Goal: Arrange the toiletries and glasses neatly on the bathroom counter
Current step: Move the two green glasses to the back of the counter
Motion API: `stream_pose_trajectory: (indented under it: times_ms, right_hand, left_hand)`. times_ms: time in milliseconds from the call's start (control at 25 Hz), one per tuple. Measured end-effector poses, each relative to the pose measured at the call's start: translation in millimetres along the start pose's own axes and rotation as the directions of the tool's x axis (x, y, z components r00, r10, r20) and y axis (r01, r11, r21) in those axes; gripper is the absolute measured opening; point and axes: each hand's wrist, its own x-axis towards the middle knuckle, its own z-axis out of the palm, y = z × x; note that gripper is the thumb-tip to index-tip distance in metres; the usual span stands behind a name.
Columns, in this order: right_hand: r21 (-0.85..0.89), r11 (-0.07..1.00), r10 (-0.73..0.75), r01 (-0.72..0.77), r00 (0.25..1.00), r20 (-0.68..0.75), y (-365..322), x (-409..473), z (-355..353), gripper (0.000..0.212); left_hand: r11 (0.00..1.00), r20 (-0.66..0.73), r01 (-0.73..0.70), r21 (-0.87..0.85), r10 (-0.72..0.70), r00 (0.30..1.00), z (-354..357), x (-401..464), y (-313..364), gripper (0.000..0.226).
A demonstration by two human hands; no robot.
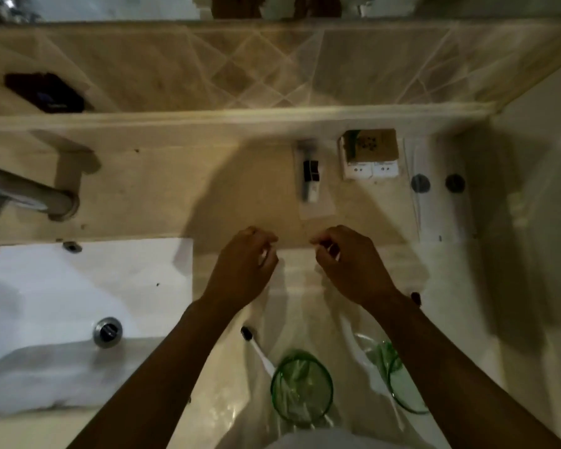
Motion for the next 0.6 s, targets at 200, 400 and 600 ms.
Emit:
stream_pose_trajectory:
  times_ms: [200,400,600]
  right_hand:
    - [0.036,0.999,-0.001,-0.004,0.991,0.137,3.2,-65.0,-0.8,0.014]
    - [-0.019,0.995,-0.090,0.094,0.982,0.167,-11.9,-104.9,3.6,0.017]
    - [-0.018,1.000,0.012,-0.012,1.000,-0.021,-3.9,-127.2,-15.4,0.015]
  left_hand:
    - [0.991,-0.052,0.066,-0.117,-0.073,0.996,-1.1,-74.5,-10.2,0.014]
    - [0.967,-0.078,0.164,-0.194,-0.182,0.980,3.4,-132.6,-11.2,0.011]
    - [0.898,-0.096,0.385,-0.215,-0.412,0.906,21.2,-168.5,-6.2,0.018]
